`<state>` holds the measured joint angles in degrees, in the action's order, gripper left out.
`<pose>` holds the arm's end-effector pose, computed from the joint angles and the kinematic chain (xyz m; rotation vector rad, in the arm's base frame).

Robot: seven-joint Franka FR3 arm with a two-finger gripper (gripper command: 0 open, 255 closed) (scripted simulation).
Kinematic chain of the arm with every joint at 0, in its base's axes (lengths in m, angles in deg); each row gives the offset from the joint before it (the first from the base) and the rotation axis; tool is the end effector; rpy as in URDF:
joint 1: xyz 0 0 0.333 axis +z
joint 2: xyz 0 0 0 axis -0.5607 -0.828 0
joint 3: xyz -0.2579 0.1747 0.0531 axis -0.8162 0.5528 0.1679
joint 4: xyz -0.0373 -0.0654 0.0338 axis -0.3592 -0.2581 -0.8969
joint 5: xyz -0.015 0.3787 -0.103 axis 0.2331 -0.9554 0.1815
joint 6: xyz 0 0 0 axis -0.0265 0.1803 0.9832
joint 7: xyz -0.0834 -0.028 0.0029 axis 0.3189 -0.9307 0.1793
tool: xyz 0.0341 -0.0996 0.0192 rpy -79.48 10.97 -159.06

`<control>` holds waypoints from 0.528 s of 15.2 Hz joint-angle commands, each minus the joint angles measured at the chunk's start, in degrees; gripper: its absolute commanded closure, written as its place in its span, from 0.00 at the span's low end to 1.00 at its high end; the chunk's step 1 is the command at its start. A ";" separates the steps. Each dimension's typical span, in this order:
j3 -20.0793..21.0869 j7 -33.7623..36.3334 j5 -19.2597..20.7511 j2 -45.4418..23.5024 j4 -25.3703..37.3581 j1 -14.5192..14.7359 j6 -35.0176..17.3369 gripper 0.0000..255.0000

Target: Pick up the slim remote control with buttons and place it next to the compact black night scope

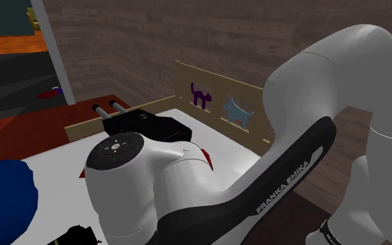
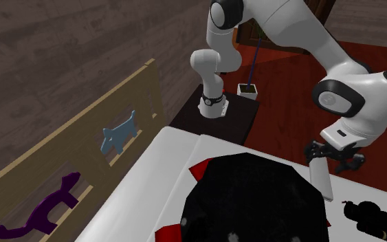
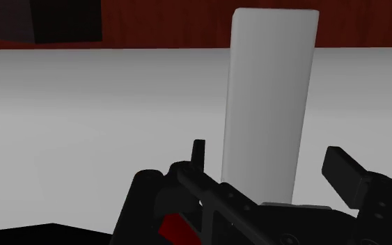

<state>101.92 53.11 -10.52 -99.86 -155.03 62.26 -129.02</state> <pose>0.2923 0.5437 0.3559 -3.1297 -0.1085 0.0204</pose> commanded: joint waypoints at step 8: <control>1.18 -1.78 -2.74 3.44 3.38 -0.97 6.13 0.00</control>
<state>102.98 51.52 -12.96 -96.79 -151.94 61.39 -123.54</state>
